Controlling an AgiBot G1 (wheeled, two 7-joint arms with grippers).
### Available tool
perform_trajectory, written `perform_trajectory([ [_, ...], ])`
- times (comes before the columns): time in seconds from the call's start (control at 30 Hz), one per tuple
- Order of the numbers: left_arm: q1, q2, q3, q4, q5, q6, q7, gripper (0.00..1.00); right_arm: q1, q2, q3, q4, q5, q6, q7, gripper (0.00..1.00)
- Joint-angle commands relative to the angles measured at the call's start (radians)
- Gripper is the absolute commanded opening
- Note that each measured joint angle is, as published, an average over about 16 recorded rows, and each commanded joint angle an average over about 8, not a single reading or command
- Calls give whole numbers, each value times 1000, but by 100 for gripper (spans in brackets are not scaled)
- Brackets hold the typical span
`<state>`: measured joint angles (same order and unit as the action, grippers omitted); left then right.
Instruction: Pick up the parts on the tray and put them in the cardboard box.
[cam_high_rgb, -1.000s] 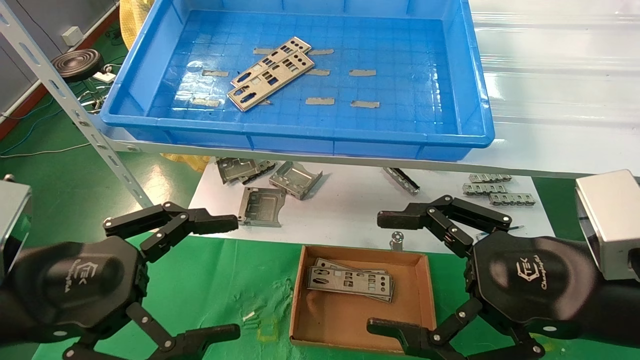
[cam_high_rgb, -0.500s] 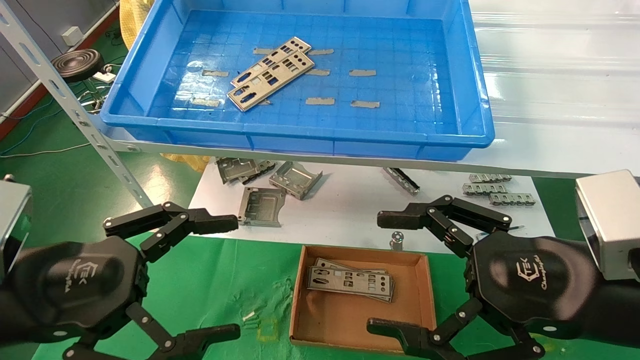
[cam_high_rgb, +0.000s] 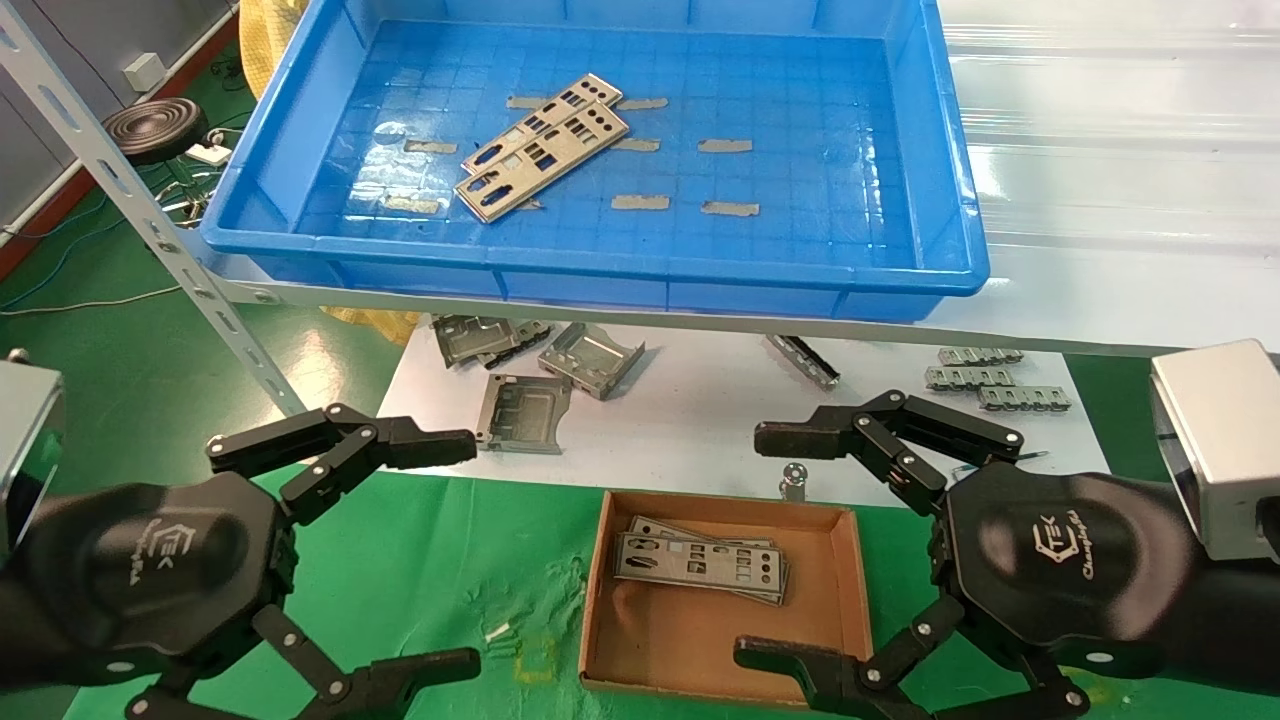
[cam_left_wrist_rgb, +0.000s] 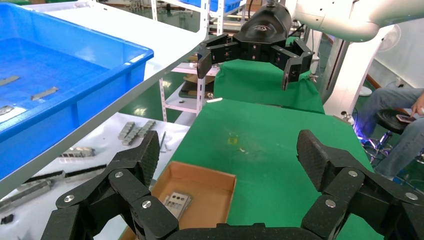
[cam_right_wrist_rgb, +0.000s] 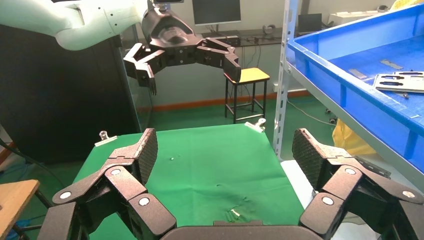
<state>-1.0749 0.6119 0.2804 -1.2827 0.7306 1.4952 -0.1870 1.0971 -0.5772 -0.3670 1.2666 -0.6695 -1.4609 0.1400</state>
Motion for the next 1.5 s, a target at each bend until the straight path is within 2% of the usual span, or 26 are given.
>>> perform_trajectory([
  [0.03,0,0,0,0,0,0,0,100,0,0,0,0,0,0,0,12],
  [0.07,0,0,0,0,0,0,0,100,0,0,0,0,0,0,0,0],
  [1.5,-2,0,-1,-1,0,0,1,100,0,0,0,0,0,0,0,0],
])
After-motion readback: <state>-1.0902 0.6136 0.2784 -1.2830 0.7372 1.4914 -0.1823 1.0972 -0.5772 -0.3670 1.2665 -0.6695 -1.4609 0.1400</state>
